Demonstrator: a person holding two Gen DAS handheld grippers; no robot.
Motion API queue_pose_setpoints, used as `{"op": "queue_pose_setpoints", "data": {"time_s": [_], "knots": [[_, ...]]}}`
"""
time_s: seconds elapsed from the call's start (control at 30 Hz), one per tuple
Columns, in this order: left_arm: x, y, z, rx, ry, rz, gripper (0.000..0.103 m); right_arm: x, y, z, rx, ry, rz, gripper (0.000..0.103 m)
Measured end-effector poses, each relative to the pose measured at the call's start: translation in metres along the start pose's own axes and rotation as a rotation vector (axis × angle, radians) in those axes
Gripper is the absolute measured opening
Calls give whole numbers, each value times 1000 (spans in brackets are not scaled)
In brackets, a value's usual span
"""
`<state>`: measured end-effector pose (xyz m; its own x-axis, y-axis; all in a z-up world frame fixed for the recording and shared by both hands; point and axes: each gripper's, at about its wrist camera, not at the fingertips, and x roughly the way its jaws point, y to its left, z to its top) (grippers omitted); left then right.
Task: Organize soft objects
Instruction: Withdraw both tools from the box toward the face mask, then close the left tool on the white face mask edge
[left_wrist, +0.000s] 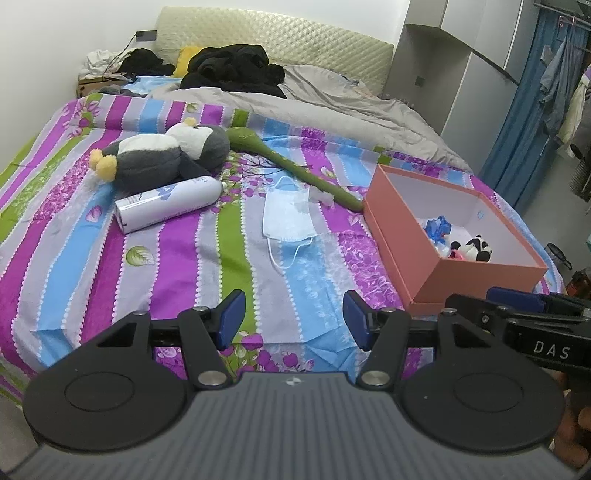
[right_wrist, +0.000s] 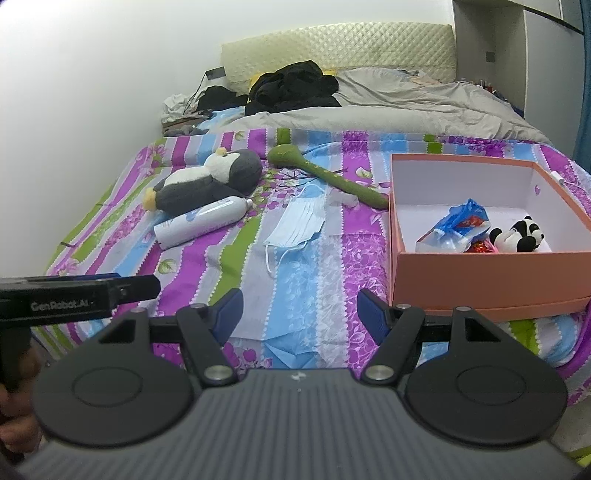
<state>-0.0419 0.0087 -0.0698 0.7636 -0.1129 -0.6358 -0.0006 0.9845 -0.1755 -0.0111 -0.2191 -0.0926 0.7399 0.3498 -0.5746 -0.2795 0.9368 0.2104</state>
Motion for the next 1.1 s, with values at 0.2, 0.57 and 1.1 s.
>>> {"op": "queue_pose_setpoints", "data": {"time_s": [0.2, 0.57, 1.1], "knots": [[9, 1, -10, -3, 9, 4, 64, 6, 1, -10, 1, 0, 3, 70], [53, 7, 0, 34, 51, 7, 67, 35, -1, -1, -20, -12, -22, 70], [152, 31, 26, 5, 103, 33, 67, 111, -3, 29, -66, -12, 33, 66]]}}
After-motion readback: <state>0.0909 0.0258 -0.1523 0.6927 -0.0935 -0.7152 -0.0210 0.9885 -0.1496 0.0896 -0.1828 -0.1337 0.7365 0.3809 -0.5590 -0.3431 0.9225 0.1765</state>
